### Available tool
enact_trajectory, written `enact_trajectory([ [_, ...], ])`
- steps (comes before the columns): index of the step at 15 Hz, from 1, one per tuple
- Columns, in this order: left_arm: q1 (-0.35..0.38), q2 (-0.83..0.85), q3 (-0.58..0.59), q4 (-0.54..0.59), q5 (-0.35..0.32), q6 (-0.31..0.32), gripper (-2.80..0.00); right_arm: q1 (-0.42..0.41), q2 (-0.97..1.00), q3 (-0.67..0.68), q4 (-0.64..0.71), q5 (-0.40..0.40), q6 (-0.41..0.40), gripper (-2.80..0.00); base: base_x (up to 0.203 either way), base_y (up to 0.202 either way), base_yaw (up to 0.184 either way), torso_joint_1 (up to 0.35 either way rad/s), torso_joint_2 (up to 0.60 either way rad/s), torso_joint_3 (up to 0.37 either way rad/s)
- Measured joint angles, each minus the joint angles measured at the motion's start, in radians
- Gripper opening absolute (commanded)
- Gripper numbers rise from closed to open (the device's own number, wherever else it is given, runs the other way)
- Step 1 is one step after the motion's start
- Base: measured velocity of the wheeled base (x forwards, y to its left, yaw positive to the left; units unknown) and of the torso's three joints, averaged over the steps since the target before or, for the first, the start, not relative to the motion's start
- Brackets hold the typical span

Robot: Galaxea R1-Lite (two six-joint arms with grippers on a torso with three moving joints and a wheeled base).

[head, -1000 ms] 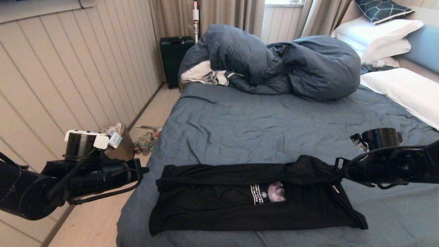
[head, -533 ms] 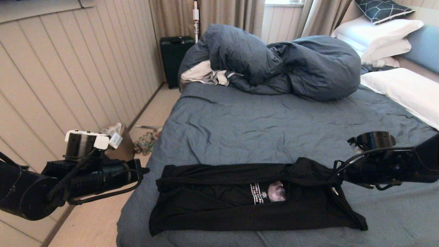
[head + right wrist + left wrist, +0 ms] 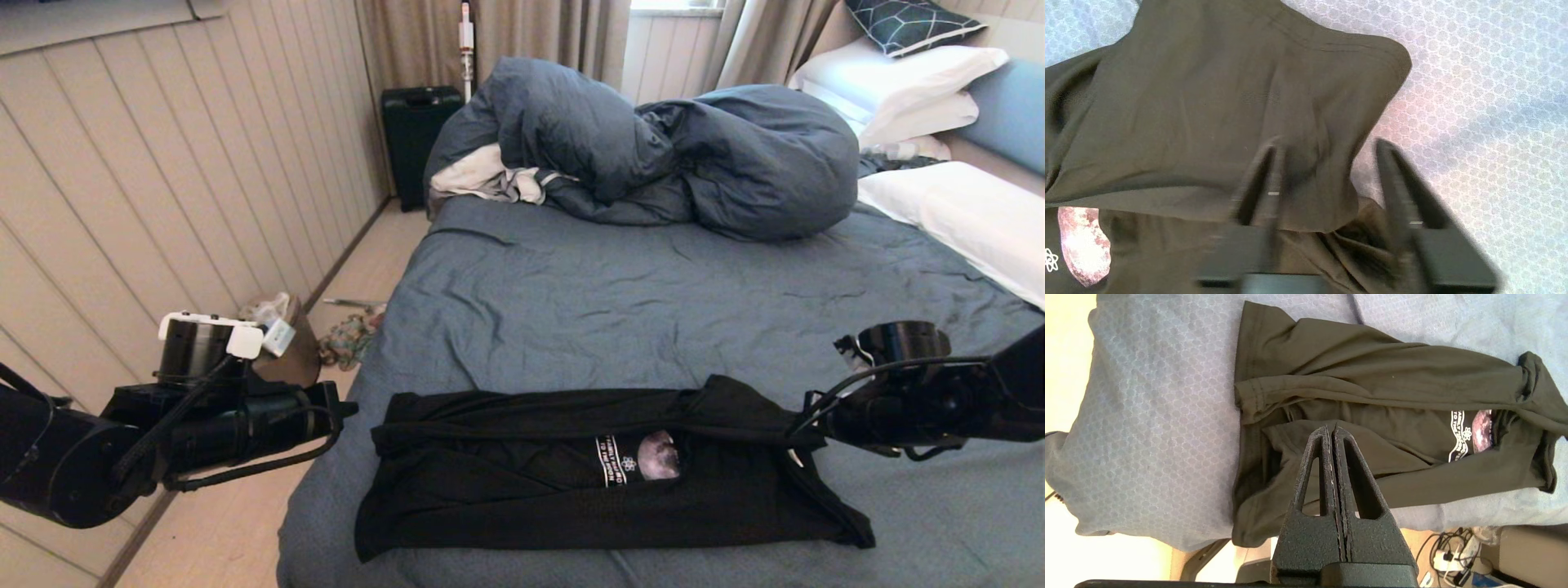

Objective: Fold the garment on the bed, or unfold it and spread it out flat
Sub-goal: Fold the black T-shirt

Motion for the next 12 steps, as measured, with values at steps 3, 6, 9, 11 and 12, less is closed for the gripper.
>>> enact_trajectory([
  [3,0.000,0.000,0.001,0.001,0.000,0.000,-2.80,0.000,0.012,0.002,0.000,-0.001,0.001,0.00,0.000,0.000,0.000,0.000,0.00,0.000],
  [6,0.000,0.000,0.001,0.001,0.000,0.000,-2.80,-0.012,0.033,-0.008,-0.001,-0.006,0.003,0.00,0.000,0.000,0.000,0.000,0.00,0.000],
  [9,0.000,0.000,-0.001,0.000,0.003,-0.001,-2.80,-0.026,0.063,-0.042,-0.013,-0.030,0.013,0.00,0.000,0.000,0.000,0.000,0.00,0.000],
  [11,-0.001,0.000,-0.001,0.001,0.003,0.000,-2.80,-0.028,0.074,-0.056,-0.010,-0.031,0.019,0.00,0.000,0.000,0.000,0.000,0.00,0.000],
  [12,-0.002,0.000,-0.001,0.001,0.003,0.000,-2.80,-0.028,0.078,-0.058,-0.009,-0.031,0.033,0.00,0.000,0.000,0.000,0.000,0.00,0.000],
])
